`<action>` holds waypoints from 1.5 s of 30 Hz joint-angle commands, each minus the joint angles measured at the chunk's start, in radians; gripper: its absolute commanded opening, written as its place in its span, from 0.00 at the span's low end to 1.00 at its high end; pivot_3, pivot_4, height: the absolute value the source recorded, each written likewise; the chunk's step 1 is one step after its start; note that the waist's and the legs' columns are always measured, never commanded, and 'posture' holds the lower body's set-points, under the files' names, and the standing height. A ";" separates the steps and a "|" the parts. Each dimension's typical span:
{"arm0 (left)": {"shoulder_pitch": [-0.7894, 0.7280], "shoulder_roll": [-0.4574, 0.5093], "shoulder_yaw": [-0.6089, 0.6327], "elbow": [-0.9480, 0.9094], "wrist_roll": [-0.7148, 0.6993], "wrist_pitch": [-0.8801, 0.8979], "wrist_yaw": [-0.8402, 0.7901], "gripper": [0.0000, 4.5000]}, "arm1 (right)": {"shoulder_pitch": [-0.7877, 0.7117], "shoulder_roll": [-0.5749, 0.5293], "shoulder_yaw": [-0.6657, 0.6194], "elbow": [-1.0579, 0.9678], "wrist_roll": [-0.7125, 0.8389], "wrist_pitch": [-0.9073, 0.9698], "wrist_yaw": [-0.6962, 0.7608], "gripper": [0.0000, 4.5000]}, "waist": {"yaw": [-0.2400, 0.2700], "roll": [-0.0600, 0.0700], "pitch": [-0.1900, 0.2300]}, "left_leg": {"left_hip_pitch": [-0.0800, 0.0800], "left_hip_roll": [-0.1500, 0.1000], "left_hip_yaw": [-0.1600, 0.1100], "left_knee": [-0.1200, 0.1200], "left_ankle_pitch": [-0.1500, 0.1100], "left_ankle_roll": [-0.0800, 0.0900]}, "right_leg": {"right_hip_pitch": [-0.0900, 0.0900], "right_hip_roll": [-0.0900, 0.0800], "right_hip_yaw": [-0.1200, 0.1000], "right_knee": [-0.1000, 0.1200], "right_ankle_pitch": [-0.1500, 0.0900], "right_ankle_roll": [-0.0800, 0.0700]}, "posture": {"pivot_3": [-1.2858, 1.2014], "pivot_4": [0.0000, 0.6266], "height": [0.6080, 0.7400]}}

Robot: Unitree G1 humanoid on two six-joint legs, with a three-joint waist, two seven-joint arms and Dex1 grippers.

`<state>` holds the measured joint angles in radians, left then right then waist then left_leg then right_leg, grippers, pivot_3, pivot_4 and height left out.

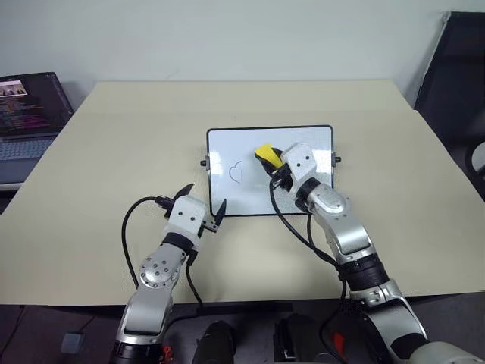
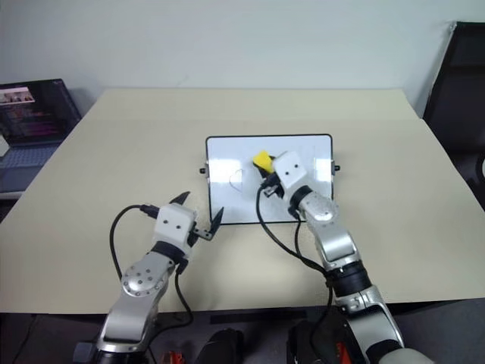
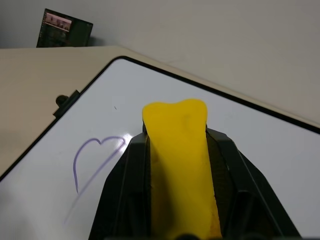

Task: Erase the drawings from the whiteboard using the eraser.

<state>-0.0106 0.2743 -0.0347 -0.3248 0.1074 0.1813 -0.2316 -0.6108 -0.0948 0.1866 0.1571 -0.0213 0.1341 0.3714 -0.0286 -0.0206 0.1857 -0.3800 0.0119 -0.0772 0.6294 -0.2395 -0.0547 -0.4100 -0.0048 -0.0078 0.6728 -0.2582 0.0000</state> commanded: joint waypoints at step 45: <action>-0.080 0.002 -0.040 0.052 -0.056 -0.026 -0.114 1.00 | -0.098 0.050 0.046 0.090 -0.085 0.006 -0.027 0.26 | -0.003 0.000 0.000 | 0.002 0.001 0.000 0.000 0.000 0.000 | 0.000 0.001 0.000 0.002 0.000 -0.001 | 0.52 0.24 1.00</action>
<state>-0.0898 0.2803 -0.0754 -0.2308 0.0643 0.1697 -0.3462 -0.6813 -0.0539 0.2366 0.2449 -0.1044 0.1806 0.3592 -0.0318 -0.0206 0.1856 -0.3786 0.0132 -0.0775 0.6291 -0.2395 -0.0547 -0.4097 -0.0035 -0.0081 0.6738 -0.2582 -0.0007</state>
